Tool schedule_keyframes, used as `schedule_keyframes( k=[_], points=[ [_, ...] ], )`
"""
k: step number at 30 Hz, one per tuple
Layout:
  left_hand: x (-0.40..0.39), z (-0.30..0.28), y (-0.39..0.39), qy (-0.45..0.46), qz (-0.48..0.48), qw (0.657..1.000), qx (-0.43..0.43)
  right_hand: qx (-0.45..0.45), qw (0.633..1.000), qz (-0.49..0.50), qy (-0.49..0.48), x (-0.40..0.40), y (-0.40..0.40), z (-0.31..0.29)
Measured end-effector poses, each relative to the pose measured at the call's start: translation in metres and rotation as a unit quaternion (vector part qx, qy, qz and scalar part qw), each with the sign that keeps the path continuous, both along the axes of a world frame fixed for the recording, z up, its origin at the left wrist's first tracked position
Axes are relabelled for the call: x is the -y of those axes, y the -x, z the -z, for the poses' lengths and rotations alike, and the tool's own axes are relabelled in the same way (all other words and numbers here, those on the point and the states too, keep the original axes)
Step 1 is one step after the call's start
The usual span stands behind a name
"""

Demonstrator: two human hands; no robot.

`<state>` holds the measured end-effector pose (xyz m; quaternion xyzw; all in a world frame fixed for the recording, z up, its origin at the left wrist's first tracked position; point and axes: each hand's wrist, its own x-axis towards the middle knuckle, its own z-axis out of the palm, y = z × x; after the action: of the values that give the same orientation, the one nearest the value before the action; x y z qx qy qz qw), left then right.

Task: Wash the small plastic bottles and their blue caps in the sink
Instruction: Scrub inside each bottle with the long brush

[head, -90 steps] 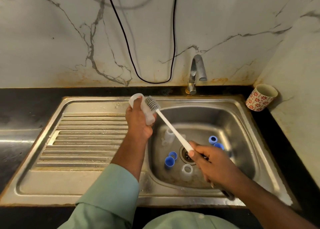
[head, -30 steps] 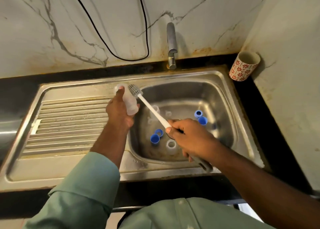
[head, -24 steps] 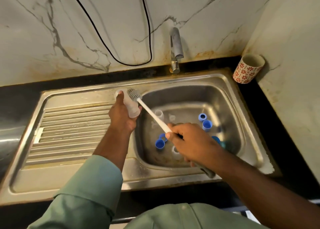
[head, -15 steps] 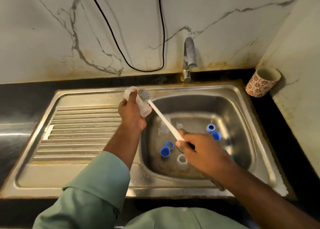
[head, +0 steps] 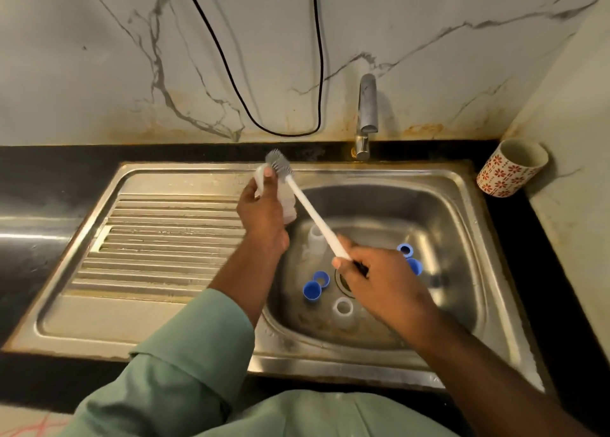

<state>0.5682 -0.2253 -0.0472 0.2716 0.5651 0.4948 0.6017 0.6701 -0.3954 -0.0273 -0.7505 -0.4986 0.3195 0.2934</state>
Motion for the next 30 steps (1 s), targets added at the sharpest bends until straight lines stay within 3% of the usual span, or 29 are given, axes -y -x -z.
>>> schedule_keyframes(
  k=[3,6,10,14,19,23,27,30],
  points=[
    [-0.010,-0.002,0.002,-0.008,-0.011,1.000,0.019,0.018,0.999,-0.032,0.014,0.008,0.004,0.004],
    [-0.004,-0.002,-0.007,-0.017,0.034,0.999,-0.019,0.018,1.000,0.015,-0.020,-0.011,0.005,0.007],
    [-0.019,-0.006,0.001,-0.015,-0.034,0.999,0.032,0.036,0.999,-0.015,-0.014,-0.003,0.006,0.010],
    [-0.005,-0.001,-0.005,-0.028,0.065,0.997,-0.008,0.001,0.999,0.044,-0.025,-0.006,0.008,0.009],
    [-0.017,0.001,0.006,0.017,0.004,0.998,0.064,0.063,0.997,-0.040,0.010,0.006,0.006,0.014],
    [-0.004,0.009,-0.002,0.050,0.078,0.995,0.034,0.031,0.999,0.016,0.004,-0.006,0.005,0.018],
    [-0.025,0.010,0.005,0.040,-0.015,0.993,0.108,0.075,0.997,-0.019,0.005,-0.006,0.010,0.021],
    [-0.018,0.014,0.003,0.043,0.018,0.996,0.079,0.073,0.997,-0.014,0.022,-0.003,0.012,0.021]
  ],
)
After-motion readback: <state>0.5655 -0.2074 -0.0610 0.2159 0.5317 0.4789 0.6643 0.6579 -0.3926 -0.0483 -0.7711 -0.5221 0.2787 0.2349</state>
